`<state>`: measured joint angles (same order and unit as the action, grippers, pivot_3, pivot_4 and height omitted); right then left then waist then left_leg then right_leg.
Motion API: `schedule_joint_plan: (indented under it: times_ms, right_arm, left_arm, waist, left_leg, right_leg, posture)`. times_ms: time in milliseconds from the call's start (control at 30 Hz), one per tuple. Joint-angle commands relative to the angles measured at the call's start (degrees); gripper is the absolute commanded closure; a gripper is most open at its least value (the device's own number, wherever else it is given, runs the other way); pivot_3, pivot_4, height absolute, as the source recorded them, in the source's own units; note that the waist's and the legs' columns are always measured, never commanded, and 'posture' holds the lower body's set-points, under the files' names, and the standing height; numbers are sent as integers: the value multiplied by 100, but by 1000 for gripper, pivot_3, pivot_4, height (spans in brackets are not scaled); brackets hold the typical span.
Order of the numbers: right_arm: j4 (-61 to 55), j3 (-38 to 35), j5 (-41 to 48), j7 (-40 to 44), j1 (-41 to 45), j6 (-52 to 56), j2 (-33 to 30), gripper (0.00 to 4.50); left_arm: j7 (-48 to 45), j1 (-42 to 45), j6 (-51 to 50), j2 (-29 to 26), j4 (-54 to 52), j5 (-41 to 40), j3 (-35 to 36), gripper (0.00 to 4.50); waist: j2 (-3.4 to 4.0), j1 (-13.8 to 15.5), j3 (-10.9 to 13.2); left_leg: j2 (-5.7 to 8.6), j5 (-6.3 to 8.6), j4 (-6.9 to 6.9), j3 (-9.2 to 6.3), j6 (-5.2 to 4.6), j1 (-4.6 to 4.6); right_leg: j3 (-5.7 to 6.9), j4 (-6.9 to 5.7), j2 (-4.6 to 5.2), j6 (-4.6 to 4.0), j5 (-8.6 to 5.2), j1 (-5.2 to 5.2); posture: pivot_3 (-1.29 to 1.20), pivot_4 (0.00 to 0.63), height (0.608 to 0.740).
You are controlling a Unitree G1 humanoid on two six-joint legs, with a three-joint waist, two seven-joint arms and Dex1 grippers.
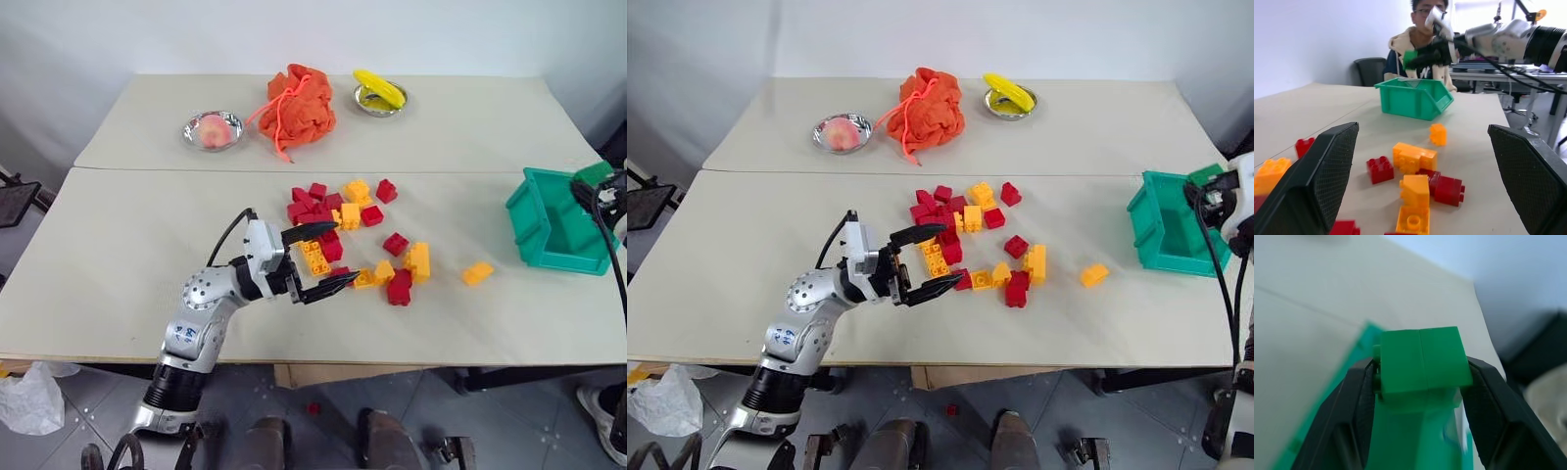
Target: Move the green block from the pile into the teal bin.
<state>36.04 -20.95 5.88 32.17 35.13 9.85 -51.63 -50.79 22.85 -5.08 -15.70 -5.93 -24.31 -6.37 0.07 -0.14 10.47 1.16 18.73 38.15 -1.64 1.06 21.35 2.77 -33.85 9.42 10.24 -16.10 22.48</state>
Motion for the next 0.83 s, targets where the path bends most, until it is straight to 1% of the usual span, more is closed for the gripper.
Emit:
schedule_joint_plan:
  times_ms: [33,133,167,233,267,400,467,500,567,633,700,833]
  right_arm:
    - [721,-16,-78,-364,421,-305,-122,2326]
    - [1206,32,-47,-404,634,-565,-54,1307]
    - [1297,63,-45,-364,668,-634,-43,1051]
    - [1399,114,-49,-273,707,-942,-42,291]
    - [1429,127,-37,-232,723,-1086,-42,18]
    - [1161,252,201,621,669,-1687,-35,18]
    - [471,233,823,1769,379,-1812,161,18]
    - [-140,276,1248,2399,72,-1671,288,18]
    - [-1089,407,1746,3086,-466,-1343,441,18]
    - [-1977,638,1977,3430,-1059,-1021,532,18]
    - [-2714,837,2129,3588,-1587,-785,626,18]
    - [-3746,1122,2266,3513,-2267,-458,866,18]
  left_arm:
    - [-28,17,85,-41,-71,27,24,0]
    - [-1,-1,116,-140,-60,52,114,0]
    - [14,-9,124,-172,-64,52,144,0]
    - [80,-68,117,-279,-99,96,244,0]
    - [104,-94,105,-325,-114,112,277,0]
    - [266,-377,268,-642,-149,342,522,0]
    - [325,-521,294,-817,-138,363,717,0]
    - [347,-609,339,-927,-112,355,876,0]
    - [393,-734,408,-1093,-60,378,1104,0]
    - [378,-848,481,-1271,16,399,1285,0]
    - [399,-986,510,-1424,52,425,1436,0]
    - [481,-1338,569,-1600,-1,439,1744,0]
  waist:
    - [1,-13,0]
    - [2,-8,0]
    - [2,-5,0]
    - [2,-5,0]
    - [2,-6,0]
    - [3,-8,0]
    - [3,-8,1]
    - [3,-10,1]
    - [2,-9,2]
    - [2,5,2]
    - [2,43,2]
    - [2,85,2]
  left_leg:
    - [0,0,0,1,0,0]
    - [-1,0,0,0,0,0]
    - [-1,0,0,0,0,0]
    - [-1,0,0,0,0,0]
    - [-1,0,0,0,0,0]
    - [-1,0,-1,0,0,0]
    - [-2,0,-2,-1,0,0]
    - [-3,0,-1,-2,0,1]
    - [-6,0,-5,-7,1,-2]
    - [-12,2,-2,-8,3,-3]
    - [-9,2,2,-10,3,-1]
    - [-4,3,8,-13,1,-1]
  right_leg:
    - [-1,-1,0,0,0,1]
    - [0,0,0,0,0,1]
    - [0,1,0,0,0,0]
    - [0,3,0,1,0,0]
    - [0,3,0,1,1,-1]
    - [0,5,0,2,1,0]
    - [0,6,0,2,1,0]
    - [1,6,-1,2,1,-1]
    - [4,8,-2,2,1,-4]
    - [5,7,-9,2,1,-5]
    - [5,5,-6,2,1,-6]
    - [4,4,-1,4,5,-8]
  posture:
    - [0,150,740]
    - [0,150,740]
    - [0,150,740]
    - [0,150,740]
    - [0,150,740]
    - [0,150,740]
    - [0,150,740]
    - [0,150,740]
    - [0,150,740]
    - [0,150,740]
    - [0,150,740]
    - [0,150,740]
